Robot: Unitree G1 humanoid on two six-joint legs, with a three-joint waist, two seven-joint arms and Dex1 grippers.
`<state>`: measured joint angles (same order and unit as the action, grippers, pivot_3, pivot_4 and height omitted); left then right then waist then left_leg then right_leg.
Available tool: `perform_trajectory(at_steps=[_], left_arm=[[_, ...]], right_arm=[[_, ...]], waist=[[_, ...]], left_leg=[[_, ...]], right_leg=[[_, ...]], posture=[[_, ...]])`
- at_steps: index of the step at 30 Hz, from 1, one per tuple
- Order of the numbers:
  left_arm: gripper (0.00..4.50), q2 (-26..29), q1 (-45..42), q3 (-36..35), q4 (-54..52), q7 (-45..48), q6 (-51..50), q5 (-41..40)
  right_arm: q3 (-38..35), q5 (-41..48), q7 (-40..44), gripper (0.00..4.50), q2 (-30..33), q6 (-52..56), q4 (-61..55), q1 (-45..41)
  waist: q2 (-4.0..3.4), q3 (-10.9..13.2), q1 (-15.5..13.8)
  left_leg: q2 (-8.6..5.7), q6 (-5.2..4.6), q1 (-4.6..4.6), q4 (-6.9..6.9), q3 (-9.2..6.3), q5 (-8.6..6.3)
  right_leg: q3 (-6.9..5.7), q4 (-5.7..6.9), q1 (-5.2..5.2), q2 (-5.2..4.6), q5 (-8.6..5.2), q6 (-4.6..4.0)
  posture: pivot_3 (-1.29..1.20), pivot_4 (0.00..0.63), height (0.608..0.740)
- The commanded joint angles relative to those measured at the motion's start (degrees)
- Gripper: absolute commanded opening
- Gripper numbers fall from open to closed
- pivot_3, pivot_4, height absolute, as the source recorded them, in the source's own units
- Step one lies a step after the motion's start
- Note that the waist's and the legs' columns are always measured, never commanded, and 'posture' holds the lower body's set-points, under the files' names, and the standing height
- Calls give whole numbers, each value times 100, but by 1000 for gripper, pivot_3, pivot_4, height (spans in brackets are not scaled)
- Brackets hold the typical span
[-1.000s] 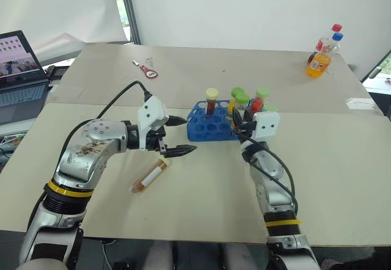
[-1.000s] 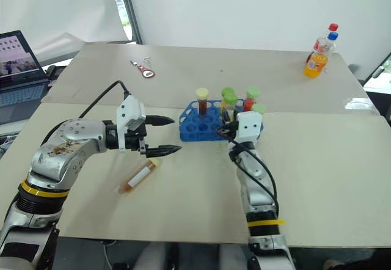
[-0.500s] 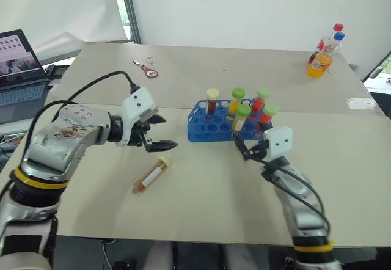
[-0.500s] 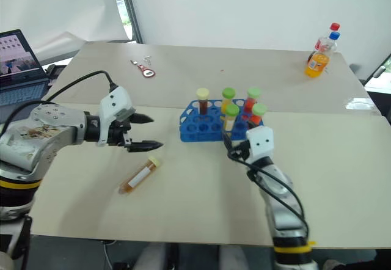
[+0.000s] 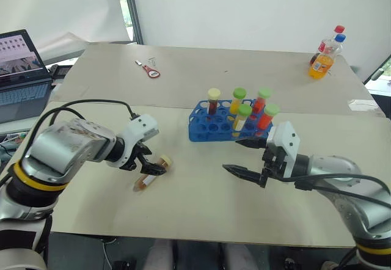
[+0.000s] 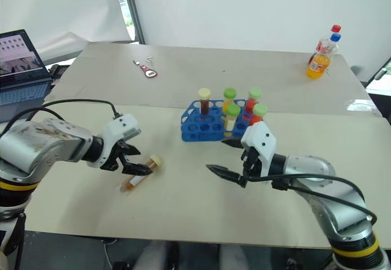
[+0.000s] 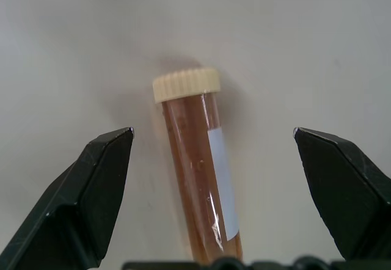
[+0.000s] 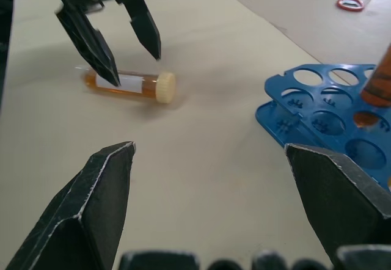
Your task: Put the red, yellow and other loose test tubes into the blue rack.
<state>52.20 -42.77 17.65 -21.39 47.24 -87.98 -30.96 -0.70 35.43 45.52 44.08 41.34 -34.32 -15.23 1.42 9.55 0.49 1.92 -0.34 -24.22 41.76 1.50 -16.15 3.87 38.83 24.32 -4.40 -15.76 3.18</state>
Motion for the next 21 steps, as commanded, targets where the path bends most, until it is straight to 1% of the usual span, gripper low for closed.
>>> perform_trajectory(at_steps=[1, 5, 7, 11, 14, 18, 19, 20, 21], left_arm=[[4500, 38, -247, 256, 185, -148, -68, 89], [4500, 106, -414, 610, 251, -147, -41, 56], [4500, 73, -442, 672, 326, -185, 6, 77], [4500, -285, -447, 746, 523, -422, -39, 133], [3687, -420, -349, 789, 567, -534, -41, 155], [1847, -402, -173, 845, 450, -571, 33, 153], [1295, -377, -148, 842, 424, -569, 55, 146], [958, -347, -126, 836, 405, -558, 93, 146], [868, -305, -105, 844, 370, -533, 173, 156]], right_arm=[[-43, 242, 321, 4353, 256, 121, -171, -134], [-123, 345, 602, 4353, 442, 11, -235, -124], [-148, 362, 651, 4353, 460, -13, -274, -131], [-227, 443, 590, 4353, 470, 108, -475, -146], [-352, 622, 442, 4390, 494, 287, -629, -142], [-546, 861, 260, 4390, 559, 496, -701, -166], [-601, 922, 233, 4390, 577, 539, -708, -168], [-634, 957, 212, 4390, 601, 561, -714, -172], [-668, 981, 197, 4390, 628, 578, -715, -166]], waist=[[1, 0, -4], [1, 1, -6], [2, 1, -4], [2, 1, -24], [2, 0, -45], [2, 0, -53], [2, 0, -55], [2, 0, -57], [2, 0, -56]], left_leg=[[1, 0, -1, 0, -1, 0], [0, -1, -6, 0, -1, 0], [-1, -1, -6, 0, -1, 0], [-1, 0, -4, 0, -1, 0], [-3, 0, -2, 1, -1, 0], [-3, 0, -1, 2, -2, 0], [-3, 0, 0, 2, -2, 0], [-3, 0, 1, 2, -2, 0], [-3, 0, 1, 2, -1, 0]], right_leg=[[0, 0, 1, 1, 0, 0], [0, -7, 3, -1, 0, 0], [0, -8, 1, -2, 0, 0], [-1, -4, 1, -2, 0, 0], [0, -3, -1, -3, 0, 1], [0, -1, -1, -4, 0, 0], [0, 0, -2, -4, 0, 0], [0, 0, -2, -4, 0, 0], [0, 1, -3, -4, 0, 0]], posture=[[0, 150, 691], [0, 150, 691], [0, 150, 691], [0, 150, 691], [0, 150, 691], [0, 150, 691], [0, 150, 691], [0, 150, 691], [0, 150, 691]])
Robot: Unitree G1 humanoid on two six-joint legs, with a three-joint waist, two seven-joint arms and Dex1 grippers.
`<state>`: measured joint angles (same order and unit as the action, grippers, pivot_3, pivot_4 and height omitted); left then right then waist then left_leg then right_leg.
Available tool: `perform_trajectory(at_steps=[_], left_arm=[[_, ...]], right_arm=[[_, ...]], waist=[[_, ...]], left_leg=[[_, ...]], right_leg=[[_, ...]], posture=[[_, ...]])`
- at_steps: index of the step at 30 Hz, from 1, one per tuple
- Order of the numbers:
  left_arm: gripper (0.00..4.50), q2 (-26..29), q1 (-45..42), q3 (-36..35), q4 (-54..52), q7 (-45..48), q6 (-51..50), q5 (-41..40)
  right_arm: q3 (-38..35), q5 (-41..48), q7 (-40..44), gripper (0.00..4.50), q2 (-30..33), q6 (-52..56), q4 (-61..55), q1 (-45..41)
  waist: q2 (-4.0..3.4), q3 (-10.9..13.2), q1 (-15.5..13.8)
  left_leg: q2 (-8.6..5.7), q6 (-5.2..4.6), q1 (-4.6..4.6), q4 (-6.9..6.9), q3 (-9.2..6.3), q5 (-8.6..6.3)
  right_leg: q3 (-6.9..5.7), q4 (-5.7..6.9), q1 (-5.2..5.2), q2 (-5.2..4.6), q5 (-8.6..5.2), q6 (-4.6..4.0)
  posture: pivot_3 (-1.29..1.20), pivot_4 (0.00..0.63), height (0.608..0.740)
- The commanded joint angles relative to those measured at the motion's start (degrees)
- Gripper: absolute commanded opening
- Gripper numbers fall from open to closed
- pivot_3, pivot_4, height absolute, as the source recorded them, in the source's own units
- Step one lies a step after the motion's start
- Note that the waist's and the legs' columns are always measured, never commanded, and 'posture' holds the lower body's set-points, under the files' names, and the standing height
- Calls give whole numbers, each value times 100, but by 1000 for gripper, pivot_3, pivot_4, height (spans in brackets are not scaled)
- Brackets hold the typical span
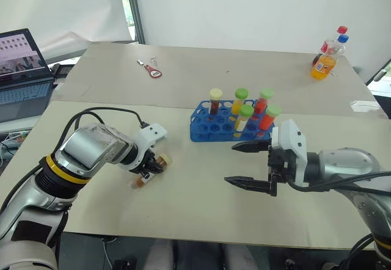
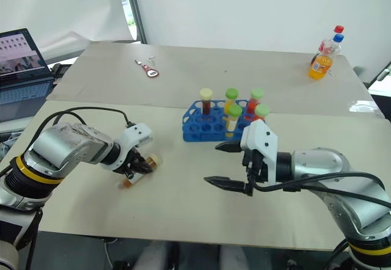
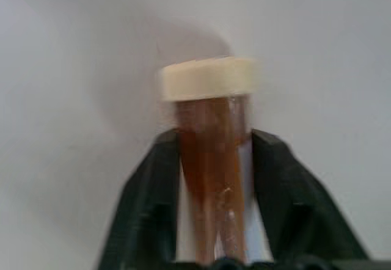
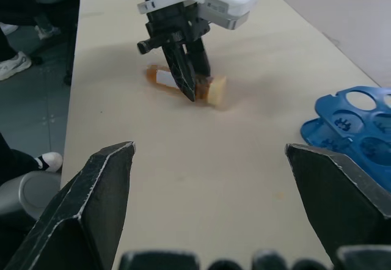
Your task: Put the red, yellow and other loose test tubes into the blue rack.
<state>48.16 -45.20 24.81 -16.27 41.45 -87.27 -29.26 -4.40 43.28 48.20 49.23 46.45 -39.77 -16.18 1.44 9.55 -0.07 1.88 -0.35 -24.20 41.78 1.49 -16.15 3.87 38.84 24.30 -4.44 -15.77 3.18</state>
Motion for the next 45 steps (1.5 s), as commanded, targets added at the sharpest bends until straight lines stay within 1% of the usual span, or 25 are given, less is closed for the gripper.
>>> perform_trajectory(at_steps=[1, 2, 5, 8, 10, 12, 13, 15, 16, 20, 23, 26, 29, 35, 45], left_arm=[[866, 129, 150, 112, -161, 70, 147, -15], [866, 138, 161, 101, -179, 77, 170, -16], [865, 461, 230, 21, -224, 572, 1087, 61], [865, 450, 205, -315, -140, 1088, 1978, -10], [865, -26, 121, -825, 115, 1219, 2804, -134], [865, -489, -102, -1110, 422, 1185, 3316, -106], [865, -887, -265, -1319, 671, 972, 3571, -89], [865, -1451, -467, -1583, 1050, 780, 3950, -58], [865, -1659, -528, -1659, 1204, 786, 4176, -30], [865, -2058, -552, -1658, 1583, 1061, 4838, 79], [865, -2810, -578, -1660, 2401, 940, 5929, 342], [865, -3286, -707, -1716, 3064, 853, 6483, 541], [865, -3597, -855, -1700, 3740, 911, 7362, 860], [865, -3985, -1186, -1864, 4992, 881, 8297, 1176], [865, -4203, -1225, -1881, 5746, 1059, 8659, 1427]], right_arm=[[-332, 240, -103, 4390, 125, 97, -161, -79], [-361, 272, -121, 4390, 139, 109, -156, -67], [-535, 350, -177, 4390, 243, 131, -160, -7], [-787, 233, -213, 4390, 330, -39, -232, 206], [-1000, 50, -258, 4390, 317, -296, -295, 430], [-1164, -153, -263, 4390, 307, -554, -337, 644], [-1252, -144, -281, 4390, 311, -554, -339, 742], [-1395, 23, -310, 4390, 350, -416, -340, 876], [-1470, 152, -349, 4390, 354, -316, -354, 908], [-1663, 498, -653, 4390, 308, -46, -444, 963], [-1887, 871, -1024, 4390, 254, 203, -788, 1261], [-2063, 987, -1434, 4390, 227, 318, -1007, 1471], [-2222, 1108, -2010, 4390, 273, 655, -1119, 1620], [-2475, 1359, -2384, 4390, 323, 757, -1326, 1876], [-2789, 1704, -2656, 4390, 463, 736, -1456, 2214]], waist=[[0, 0, 1], [0, 0, 2], [0, 0, 6], [1, 0, -21], [2, 1, -78], [4, 2, -140], [8, 3, -157], [12, 1, -157], [13, 0, -137], [11, -1, -18], [9, -2, -47], [12, -1, -76], [11, -1, -62], [12, -1, -62], [12, -1, -61]], left_leg=[[0, 0, 0, 0, 0, 0], [0, 0, 0, 0, 0, 0], [1, 0, 0, 0, 1, 0], [1, 0, -3, -1, 2, 0], [0, 0, -9, 1, 10, 0], [-4, 1, -13, 8, 21, 0], [-6, 0, -18, 15, 24, 1], [-7, 0, -24, 28, 23, 1], [-6, 0, -26, 29, 22, 1], [-4, -1, -14, 16, 15, 1], [-5, -1, -15, 12, 6, 1], [-9, -1, -21, 17, 9, 1], [-11, -2, -25, 21, 8, 1], [-11, -3, -24, 18, 11, 0], [-11, -5, -25, 18, 8, -1]], right_leg=[[0, 0, 0, 0, 0, 0], [0, 0, 0, 0, 0, 0], [0, -1, 2, 1, 0, 0], [0, -1, 4, 1, 0, 0], [-1, -8, 3, 0, 0, 0], [-3, -15, -6, -1, 0, 0], [-3, -16, -8, 0, 0, 1], [-3, -22, -11, 1, 1, 4], [-2, -22, -12, 1, 2, 4], [3, -11, -8, 6, 2, 3], [3, -6, -4, 5, 1, 2], [1, -18, -10, 1, 2, 3], [2, -21, -9, 0, 2, 5], [2, -20, -8, 2, 2, 5], [2, -23, -9, 2, 2, 5]], posture=[[0, 150, 691], [0, 150, 691], [0, 150, 691], [0, 150, 691], [0, 150, 691], [0, 150, 691], [0, 150, 691], [0, 150, 691], [0, 150, 691], [0, 150, 691], [0, 150, 691], [0, 150, 691], [0, 150, 691], [0, 150, 691], [0, 150, 691]])
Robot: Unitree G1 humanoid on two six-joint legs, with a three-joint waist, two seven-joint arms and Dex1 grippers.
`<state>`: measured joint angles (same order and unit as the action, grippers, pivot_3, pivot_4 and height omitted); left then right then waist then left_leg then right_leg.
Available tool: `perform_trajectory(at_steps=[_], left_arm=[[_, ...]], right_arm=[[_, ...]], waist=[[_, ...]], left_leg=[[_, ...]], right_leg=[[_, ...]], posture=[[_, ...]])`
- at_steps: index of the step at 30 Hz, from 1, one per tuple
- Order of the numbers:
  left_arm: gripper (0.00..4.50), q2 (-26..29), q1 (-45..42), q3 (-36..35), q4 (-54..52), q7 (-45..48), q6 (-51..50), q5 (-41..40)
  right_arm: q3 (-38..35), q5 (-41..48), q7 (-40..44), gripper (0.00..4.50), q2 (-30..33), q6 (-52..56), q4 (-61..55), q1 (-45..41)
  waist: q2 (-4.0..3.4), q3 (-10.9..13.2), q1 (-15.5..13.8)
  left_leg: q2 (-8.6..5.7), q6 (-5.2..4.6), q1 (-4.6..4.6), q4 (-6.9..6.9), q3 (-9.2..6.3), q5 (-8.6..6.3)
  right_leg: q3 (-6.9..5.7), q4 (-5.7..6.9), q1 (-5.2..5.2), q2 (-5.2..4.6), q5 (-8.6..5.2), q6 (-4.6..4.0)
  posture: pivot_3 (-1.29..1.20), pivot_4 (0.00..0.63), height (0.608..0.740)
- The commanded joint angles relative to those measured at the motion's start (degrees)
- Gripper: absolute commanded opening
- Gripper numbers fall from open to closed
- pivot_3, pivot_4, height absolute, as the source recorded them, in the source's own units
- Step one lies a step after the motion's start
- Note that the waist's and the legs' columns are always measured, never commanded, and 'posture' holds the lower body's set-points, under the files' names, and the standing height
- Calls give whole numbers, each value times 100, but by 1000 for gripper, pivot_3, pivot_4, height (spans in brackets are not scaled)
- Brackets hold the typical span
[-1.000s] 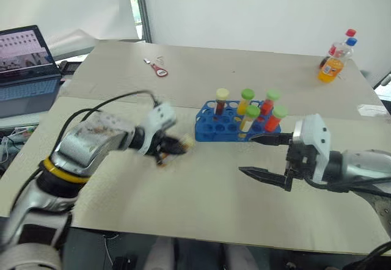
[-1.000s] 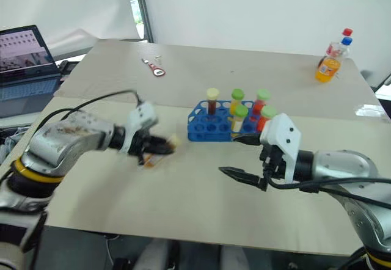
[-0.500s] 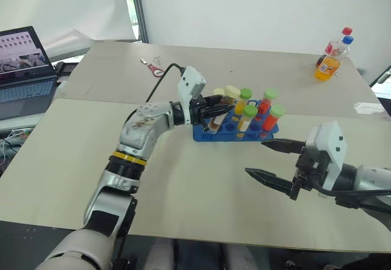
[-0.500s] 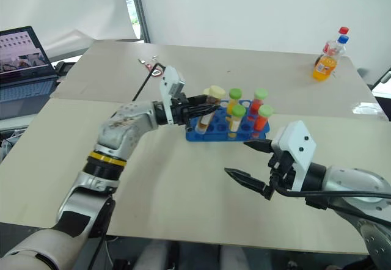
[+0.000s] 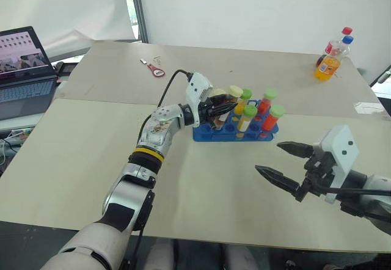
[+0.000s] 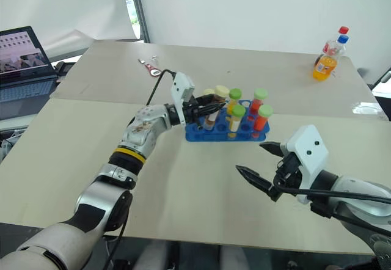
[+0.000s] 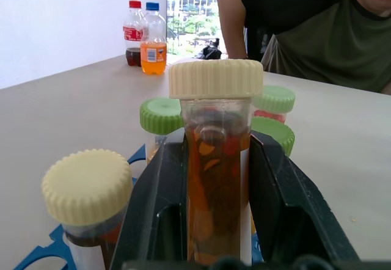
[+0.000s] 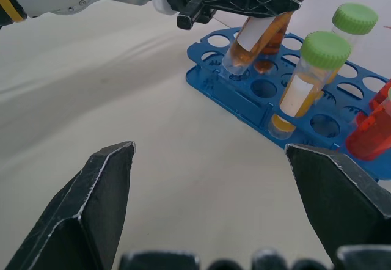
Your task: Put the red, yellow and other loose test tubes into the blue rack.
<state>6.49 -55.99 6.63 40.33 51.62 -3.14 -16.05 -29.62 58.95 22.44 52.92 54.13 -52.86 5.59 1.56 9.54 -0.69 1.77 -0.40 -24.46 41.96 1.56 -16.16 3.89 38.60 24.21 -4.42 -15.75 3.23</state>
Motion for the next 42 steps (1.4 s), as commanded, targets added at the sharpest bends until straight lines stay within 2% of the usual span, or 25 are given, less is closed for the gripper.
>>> perform_trajectory(at_steps=[1, 18, 34, 41, 42], left_arm=[[865, -45, -149, -73, 151, 26, 292, 146], [862, -359, -6, -233, 636, -467, 976, 532], [861, -435, 883, -345, 37, -753, 1409, 587], [4318, -58, 1305, -163, -706, -362, 1053, 615], [4436, 70, 1422, -128, -935, -322, 913, 632]], right_arm=[[-292, 165, -97, 4390, 108, -36, -155, 60], [-234, 443, -594, 4390, 186, -128, -47, -57], [-97, 590, -1273, 4390, 39, -165, 35, -351], [-66, 543, -1167, 4390, 118, -175, 134, -376], [-53, 534, -1132, 4390, 131, -177, 158, -386]], waist=[[0, 0, 2], [2, -1, -3], [2, -4, 3], [1, -4, 11], [1, -4, 12]], left_leg=[[0, 0, 1, 0, 0, 0], [0, 0, 3, 1, -1, 0], [2, 0, 8, 1, -5, 0], [3, 0, 6, 0, -6, 0], [3, 0, 6, 0, -6, 0]], right_leg=[[0, 0, 0, 0, 0, 0], [0, 1, -4, 0, 0, 0], [0, 8, -6, 0, 0, 0], [0, 9, -3, 1, 0, 0], [0, 9, -3, 1, 0, 0]], posture=[[0, 150, 691], [0, 150, 691], [0, 150, 691], [0, 150, 691], [0, 150, 691]])
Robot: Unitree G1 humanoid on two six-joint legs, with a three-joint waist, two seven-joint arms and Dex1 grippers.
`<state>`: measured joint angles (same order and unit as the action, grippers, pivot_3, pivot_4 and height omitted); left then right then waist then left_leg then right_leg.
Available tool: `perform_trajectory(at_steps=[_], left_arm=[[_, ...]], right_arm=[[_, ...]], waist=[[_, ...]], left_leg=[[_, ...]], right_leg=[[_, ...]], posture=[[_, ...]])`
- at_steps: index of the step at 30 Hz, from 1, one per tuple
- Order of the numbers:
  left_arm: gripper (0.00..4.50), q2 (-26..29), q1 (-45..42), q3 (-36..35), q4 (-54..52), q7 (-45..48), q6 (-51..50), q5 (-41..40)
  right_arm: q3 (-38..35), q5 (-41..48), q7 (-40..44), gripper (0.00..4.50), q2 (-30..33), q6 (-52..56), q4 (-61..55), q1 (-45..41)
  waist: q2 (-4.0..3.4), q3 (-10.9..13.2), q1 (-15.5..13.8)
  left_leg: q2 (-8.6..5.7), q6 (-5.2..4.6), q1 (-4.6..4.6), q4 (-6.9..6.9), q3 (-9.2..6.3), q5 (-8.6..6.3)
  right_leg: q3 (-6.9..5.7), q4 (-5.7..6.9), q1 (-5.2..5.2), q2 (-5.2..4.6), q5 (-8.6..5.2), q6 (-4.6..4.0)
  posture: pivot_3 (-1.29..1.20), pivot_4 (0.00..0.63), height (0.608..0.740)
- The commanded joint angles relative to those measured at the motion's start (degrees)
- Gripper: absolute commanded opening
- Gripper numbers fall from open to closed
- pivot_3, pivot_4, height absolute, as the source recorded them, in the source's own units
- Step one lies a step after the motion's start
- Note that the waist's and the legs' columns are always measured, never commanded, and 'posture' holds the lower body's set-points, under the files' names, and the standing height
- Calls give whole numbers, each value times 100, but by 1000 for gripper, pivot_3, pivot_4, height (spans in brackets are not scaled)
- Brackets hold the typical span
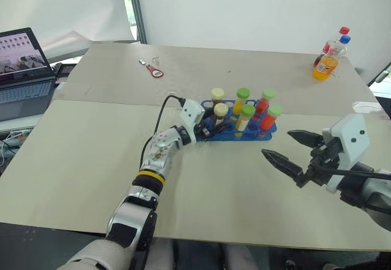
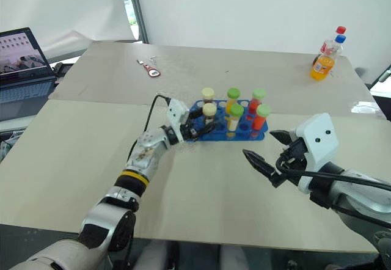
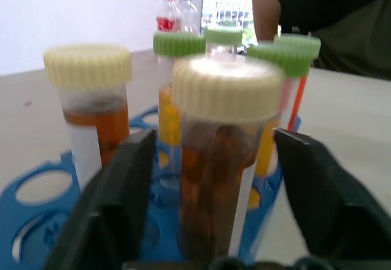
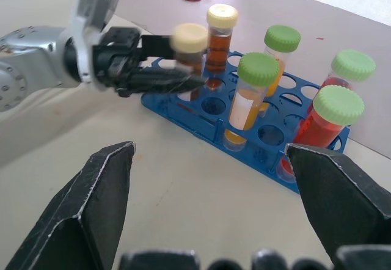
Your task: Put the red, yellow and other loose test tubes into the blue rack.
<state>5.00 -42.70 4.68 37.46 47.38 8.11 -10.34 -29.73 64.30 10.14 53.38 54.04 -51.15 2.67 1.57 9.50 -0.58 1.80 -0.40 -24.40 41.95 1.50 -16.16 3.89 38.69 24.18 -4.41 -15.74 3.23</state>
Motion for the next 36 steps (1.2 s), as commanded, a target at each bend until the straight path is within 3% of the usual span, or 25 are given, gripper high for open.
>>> perform_trajectory(at_steps=[1, 10, 16, 20, 26, 36], left_arm=[[4436, 302, 177, 96, -821, 120, -327, 64], [4478, 2149, 1015, -116, -2973, 768, -1692, -144], [4478, 3536, 1328, -214, -3788, 1383, -2423, -179], [4478, 4029, 1649, -419, -4112, 1612, -2648, -379], [4478, 4200, 1584, -635, -4216, 1535, -3014, -579], [4478, 4261, 1438, -576, -4076, 1643, -3200, -681]], right_arm=[[-39, -9, 126, 4390, 92, -172, 3, -92], [-61, -1122, 1579, 4445, 589, -720, 829, -68], [-43, -2003, 3244, 4445, 1093, -1523, 1877, 7], [10, -2387, 3897, 4445, 1265, -1869, 2524, -153], [-173, -2679, 4427, 4445, 1439, -1937, 2974, -309], [-15, -2802, 4479, 4445, 1356, -1751, 2969, -546]], waist=[[0, 0, 2], [-3, -2, 5], [-5, -2, 0], [-6, -3, 16], [-6, -3, -4], [-6, -3, 4]], left_leg=[[0, 0, 1, 0, -2, 0], [4, 0, 5, -2, -19, 0], [5, 1, 9, -5, -8, 0], [7, 1, 9, -9, -3, 0], [7, 1, 10, -8, 10, 0], [7, 1, 9, -8, 13, 0]], right_leg=[[0, 0, 0, 0, 0, 0], [0, 4, 1, 1, 0, 0], [-1, -2, -4, 1, 0, 0], [-1, -4, -1, 1, 0, 0], [-2, -3, -3, 1, -1, 0], [-2, -1, 0, 1, 0, 0]], posture=[[0, 150, 691], [0, 150, 691], [0, 150, 691], [0, 150, 691], [0, 150, 691], [0, 150, 691]])
